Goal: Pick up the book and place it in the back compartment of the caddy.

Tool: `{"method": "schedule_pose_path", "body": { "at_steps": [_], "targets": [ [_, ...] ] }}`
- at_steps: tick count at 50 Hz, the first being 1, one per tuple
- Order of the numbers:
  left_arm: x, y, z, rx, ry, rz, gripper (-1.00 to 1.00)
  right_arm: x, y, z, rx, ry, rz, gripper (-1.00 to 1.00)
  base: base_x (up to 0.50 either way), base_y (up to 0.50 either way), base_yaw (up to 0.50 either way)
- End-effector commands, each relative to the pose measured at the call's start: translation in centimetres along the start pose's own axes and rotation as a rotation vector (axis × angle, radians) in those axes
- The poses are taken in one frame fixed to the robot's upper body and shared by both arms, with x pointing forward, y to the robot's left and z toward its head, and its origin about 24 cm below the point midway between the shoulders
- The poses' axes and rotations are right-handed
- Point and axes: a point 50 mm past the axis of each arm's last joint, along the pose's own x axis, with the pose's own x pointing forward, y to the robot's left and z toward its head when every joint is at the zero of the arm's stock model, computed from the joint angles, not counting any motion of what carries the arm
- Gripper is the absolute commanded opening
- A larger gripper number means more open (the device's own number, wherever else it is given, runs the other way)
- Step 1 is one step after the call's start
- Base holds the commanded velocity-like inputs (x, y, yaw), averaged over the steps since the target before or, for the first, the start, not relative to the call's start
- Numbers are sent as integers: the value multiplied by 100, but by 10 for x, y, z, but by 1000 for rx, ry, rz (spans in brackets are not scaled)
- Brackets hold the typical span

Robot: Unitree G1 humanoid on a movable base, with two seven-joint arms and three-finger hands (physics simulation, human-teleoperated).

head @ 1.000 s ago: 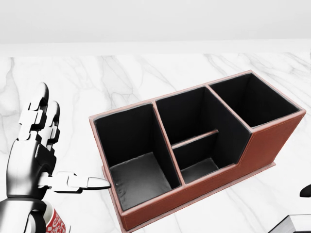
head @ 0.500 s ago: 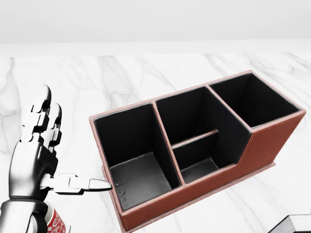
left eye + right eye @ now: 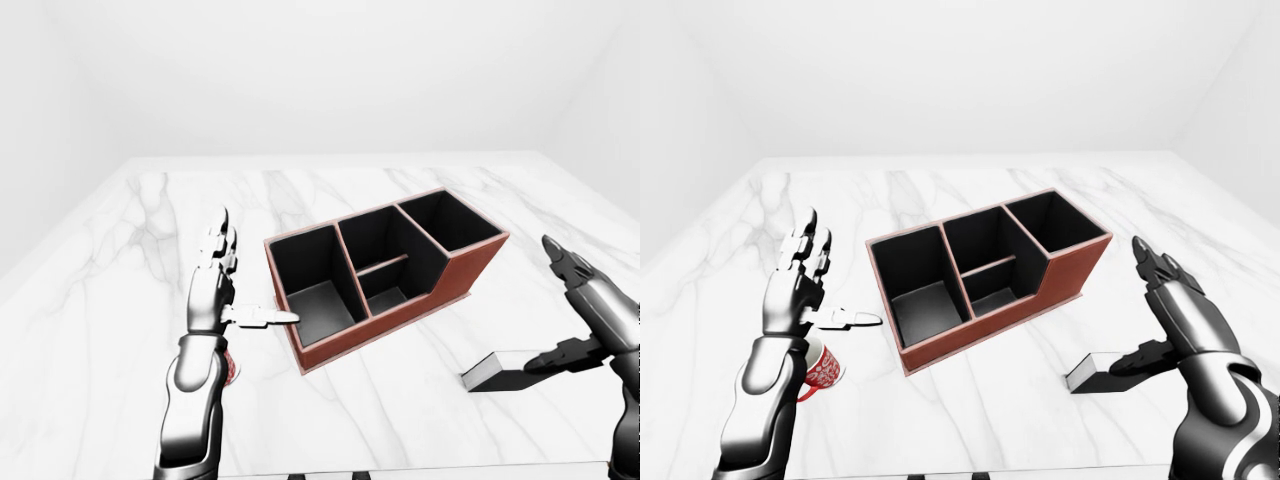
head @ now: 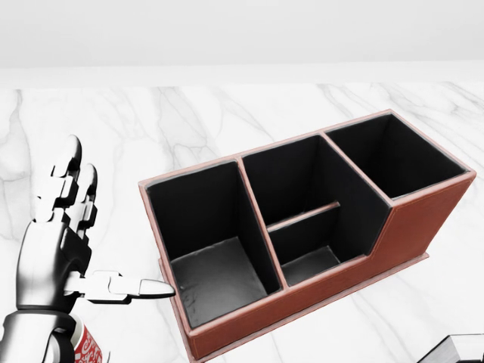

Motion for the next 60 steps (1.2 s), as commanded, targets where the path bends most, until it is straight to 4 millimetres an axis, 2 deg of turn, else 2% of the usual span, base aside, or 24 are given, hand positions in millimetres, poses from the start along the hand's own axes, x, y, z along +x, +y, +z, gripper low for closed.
{"method": "schedule_pose_path", "body": {
  "at_steps": [1, 29, 60],
  "targets": [
    [0, 0, -2, 1, 8, 0, 100, 2, 11, -9, 17, 42, 49, 100, 0, 0, 0],
    [0, 0, -3, 2, 12, 0, 100, 17, 38, -39, 50, 153, 145, 100, 0, 0, 0],
    [1, 0, -9, 7, 37, 2, 100, 20, 35, -49, 48, 183, 127, 100, 0, 0, 0]
  ]
}}
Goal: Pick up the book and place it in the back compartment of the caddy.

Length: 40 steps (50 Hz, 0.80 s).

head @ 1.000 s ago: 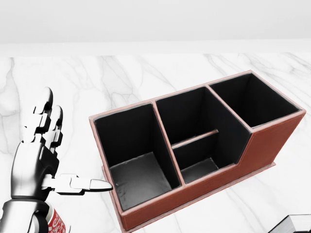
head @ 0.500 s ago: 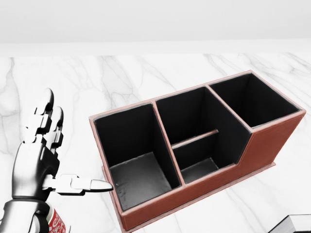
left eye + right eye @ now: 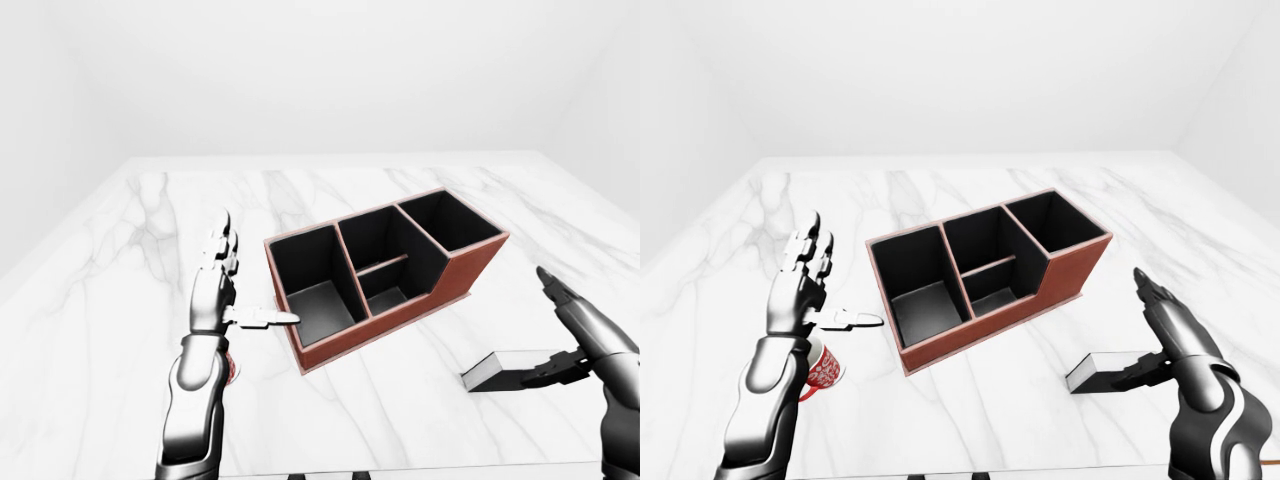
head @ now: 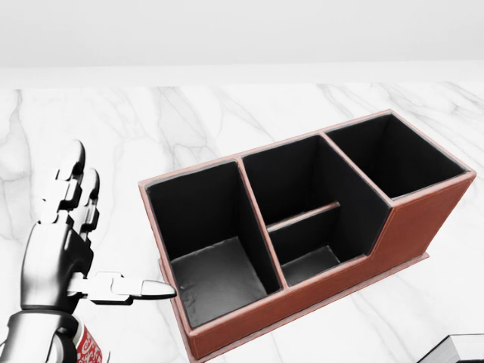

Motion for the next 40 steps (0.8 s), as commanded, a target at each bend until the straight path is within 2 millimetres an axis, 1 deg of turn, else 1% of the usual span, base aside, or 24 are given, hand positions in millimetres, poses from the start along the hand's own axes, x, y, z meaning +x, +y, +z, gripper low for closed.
{"method": "schedule_pose_path", "body": {
  "at_steps": [1, 6, 14, 21, 27, 36, 40],
  "targets": [
    [0, 0, -2, 1, 8, 1, 100, 3, 1, -3, 4, 12, -2, 100, 0, 0, 0],
    [0, -1, -2, 2, 8, -1, 100, 5, 2, -2, 3, 6, -2, 100, 0, 0, 0],
    [0, 0, -1, 2, 7, -1, 100, 8, 9, -3, 4, 17, 8, 100, 0, 0, 0],
    [0, -1, -4, 2, 18, -2, 100, 6, 8, -3, 1, 13, 8, 100, 0, 0, 0],
    [0, -1, -5, 4, 21, -1, 100, 8, 13, -7, 5, 32, 15, 100, 0, 0, 0],
    [0, -1, -5, 6, 21, -1, 100, 9, 14, -9, 6, 38, 19, 100, 0, 0, 0],
    [0, -2, -10, 3, 42, -2, 100, 9, 15, -9, 6, 37, 20, 100, 0, 0, 0]
  ]
}}
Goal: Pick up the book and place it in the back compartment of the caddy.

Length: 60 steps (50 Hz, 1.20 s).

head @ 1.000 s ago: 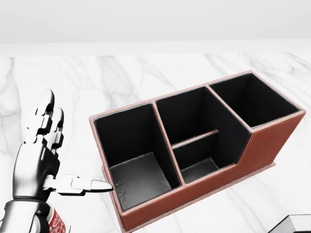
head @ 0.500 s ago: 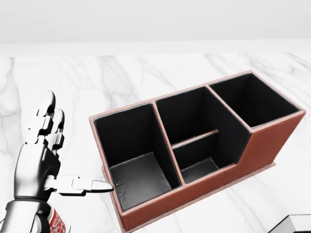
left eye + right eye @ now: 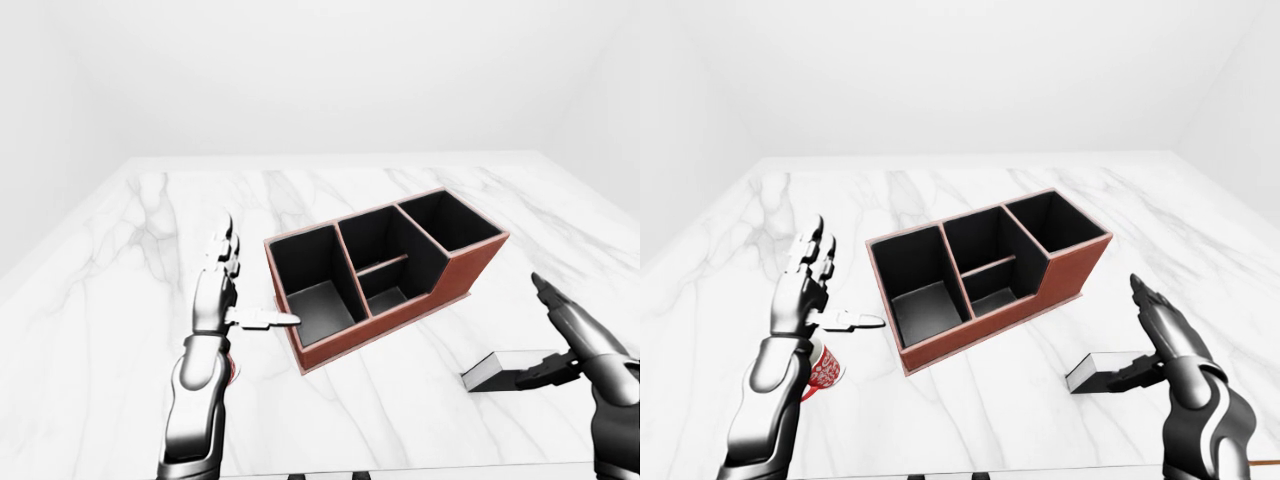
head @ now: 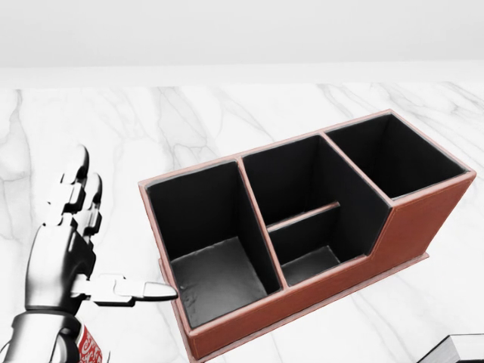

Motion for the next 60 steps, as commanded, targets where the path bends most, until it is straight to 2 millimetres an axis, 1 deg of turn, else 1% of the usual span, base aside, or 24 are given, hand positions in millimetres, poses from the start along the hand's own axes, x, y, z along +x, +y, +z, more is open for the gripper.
{"method": "schedule_pose_path", "body": {
  "at_steps": [1, 51, 60],
  "targets": [
    [0, -1, -4, -1, 17, -2, 100, 1, 3, -2, 2, 6, 6, 100, 0, 0, 0],
    [1, 0, -3, 0, 11, 0, 100, 8, 21, -10, -15, 23, 35, 100, 0, 0, 0],
    [1, 0, -3, 0, 14, 1, 100, 8, 21, -10, -16, 22, 36, 100, 0, 0, 0]
  ]
}}
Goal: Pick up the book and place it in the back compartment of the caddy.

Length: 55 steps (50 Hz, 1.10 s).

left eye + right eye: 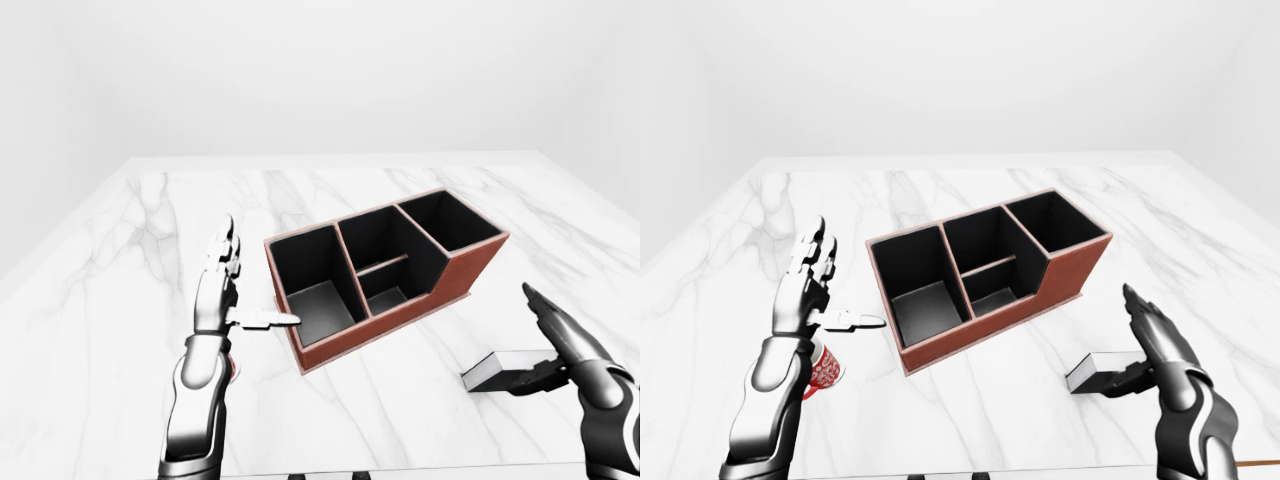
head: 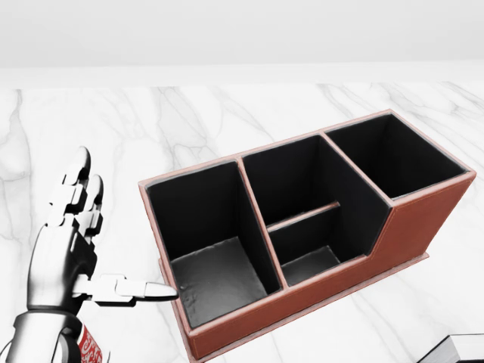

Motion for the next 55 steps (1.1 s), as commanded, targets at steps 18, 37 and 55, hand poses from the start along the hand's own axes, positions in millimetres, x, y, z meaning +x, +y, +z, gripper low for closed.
{"method": "schedule_pose_path", "body": {
  "at_steps": [18, 37, 55],
  "targets": [
    [0, 0, -3, 1, 11, 0, 100, 4, 11, -7, -15, 18, 23, 100, 0, 0, 0],
    [0, 0, -4, 3, 16, 2, 100, 5, 14, -10, -22, 29, 28, 100, 0, 0, 0],
    [1, 1, -3, 4, 11, 5, 100, 5, 11, -7, -32, 16, 10, -100, 0, 0, 0]
  ]
}}
